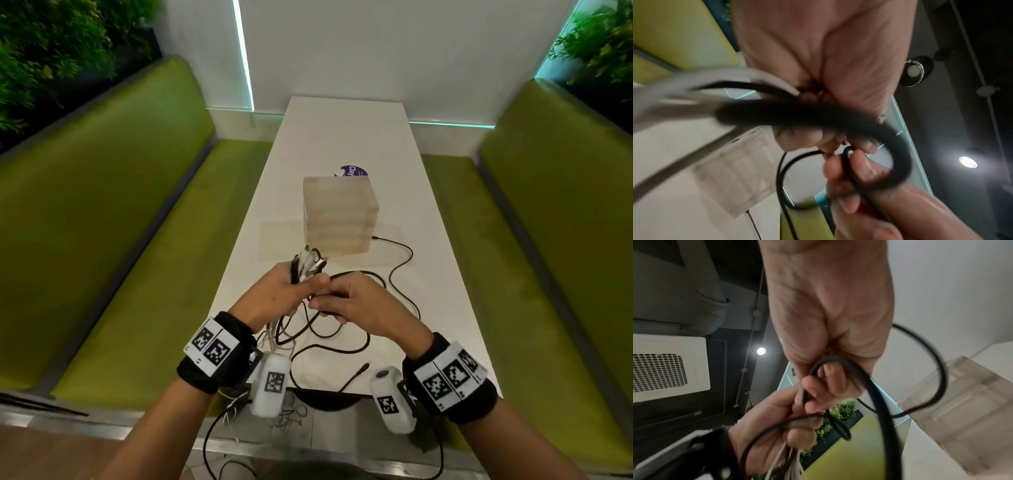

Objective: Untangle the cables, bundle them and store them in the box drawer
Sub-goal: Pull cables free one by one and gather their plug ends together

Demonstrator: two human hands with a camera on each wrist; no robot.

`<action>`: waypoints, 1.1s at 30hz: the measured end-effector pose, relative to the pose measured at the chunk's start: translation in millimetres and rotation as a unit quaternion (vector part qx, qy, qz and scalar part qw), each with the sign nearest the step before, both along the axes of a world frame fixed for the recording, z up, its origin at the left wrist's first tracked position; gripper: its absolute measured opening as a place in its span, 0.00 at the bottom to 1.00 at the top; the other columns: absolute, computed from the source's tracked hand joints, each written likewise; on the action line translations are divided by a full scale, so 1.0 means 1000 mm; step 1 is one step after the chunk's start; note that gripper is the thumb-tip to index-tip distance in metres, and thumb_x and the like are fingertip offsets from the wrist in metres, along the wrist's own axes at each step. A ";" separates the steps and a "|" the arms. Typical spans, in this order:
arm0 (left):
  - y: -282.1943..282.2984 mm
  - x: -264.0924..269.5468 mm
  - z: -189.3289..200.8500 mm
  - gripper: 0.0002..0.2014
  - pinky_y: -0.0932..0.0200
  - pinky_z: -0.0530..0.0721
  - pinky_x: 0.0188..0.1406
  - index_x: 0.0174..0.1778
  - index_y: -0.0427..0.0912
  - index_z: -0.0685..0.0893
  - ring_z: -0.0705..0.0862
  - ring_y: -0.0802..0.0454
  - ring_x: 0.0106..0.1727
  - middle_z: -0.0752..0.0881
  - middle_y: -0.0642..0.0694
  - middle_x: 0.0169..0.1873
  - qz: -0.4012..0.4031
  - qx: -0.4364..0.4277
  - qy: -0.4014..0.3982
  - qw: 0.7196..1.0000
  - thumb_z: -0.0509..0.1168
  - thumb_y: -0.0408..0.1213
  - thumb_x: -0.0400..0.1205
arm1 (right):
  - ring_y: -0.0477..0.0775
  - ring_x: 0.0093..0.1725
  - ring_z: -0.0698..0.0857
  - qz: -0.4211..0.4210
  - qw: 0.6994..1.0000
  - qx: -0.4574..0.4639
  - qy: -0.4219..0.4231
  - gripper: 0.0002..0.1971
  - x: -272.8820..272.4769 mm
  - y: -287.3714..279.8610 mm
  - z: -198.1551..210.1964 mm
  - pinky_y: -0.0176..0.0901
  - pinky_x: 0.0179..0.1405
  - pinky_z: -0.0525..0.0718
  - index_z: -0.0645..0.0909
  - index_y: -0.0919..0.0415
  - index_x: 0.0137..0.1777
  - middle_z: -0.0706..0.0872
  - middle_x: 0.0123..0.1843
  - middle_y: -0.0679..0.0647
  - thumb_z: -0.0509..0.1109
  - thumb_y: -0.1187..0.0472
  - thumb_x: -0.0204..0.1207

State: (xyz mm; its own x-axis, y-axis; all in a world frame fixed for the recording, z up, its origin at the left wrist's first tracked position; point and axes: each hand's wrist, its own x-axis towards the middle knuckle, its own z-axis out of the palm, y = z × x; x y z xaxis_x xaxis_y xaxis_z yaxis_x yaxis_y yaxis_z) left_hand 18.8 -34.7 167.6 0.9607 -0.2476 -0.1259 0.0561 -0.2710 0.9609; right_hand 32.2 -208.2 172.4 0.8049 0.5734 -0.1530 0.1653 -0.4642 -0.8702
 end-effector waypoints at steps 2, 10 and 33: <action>0.001 -0.001 -0.001 0.13 0.64 0.60 0.18 0.28 0.54 0.79 0.59 0.57 0.20 0.67 0.56 0.18 -0.023 -0.027 0.017 0.999 0.66 0.47 0.80 | 0.45 0.27 0.75 -0.005 1.000 0.021 0.018 0.08 0.002 -0.003 0.000 0.37 0.32 0.75 0.85 0.55 0.37 0.82 0.26 0.42 0.71 0.58 0.77; 0.014 0.007 -0.003 0.14 0.57 0.57 0.22 0.37 0.35 0.79 0.59 0.53 0.20 0.64 0.53 0.20 0.126 -0.040 -0.038 0.990 0.68 0.41 0.82 | 0.46 0.41 0.88 0.076 0.986 -0.009 0.150 0.13 0.002 -0.013 -0.022 0.36 0.40 0.85 0.85 0.64 0.53 0.88 0.44 0.52 0.68 0.55 0.80; 0.015 0.004 0.002 0.11 0.61 0.61 0.20 0.36 0.41 0.83 0.60 0.55 0.21 0.66 0.56 0.19 0.038 -0.013 0.004 0.999 0.66 0.41 0.83 | 0.55 0.37 0.86 0.039 0.974 -0.153 0.162 0.09 0.003 -0.043 -0.124 0.41 0.32 0.84 0.81 0.61 0.45 0.83 0.45 0.59 0.61 0.72 0.78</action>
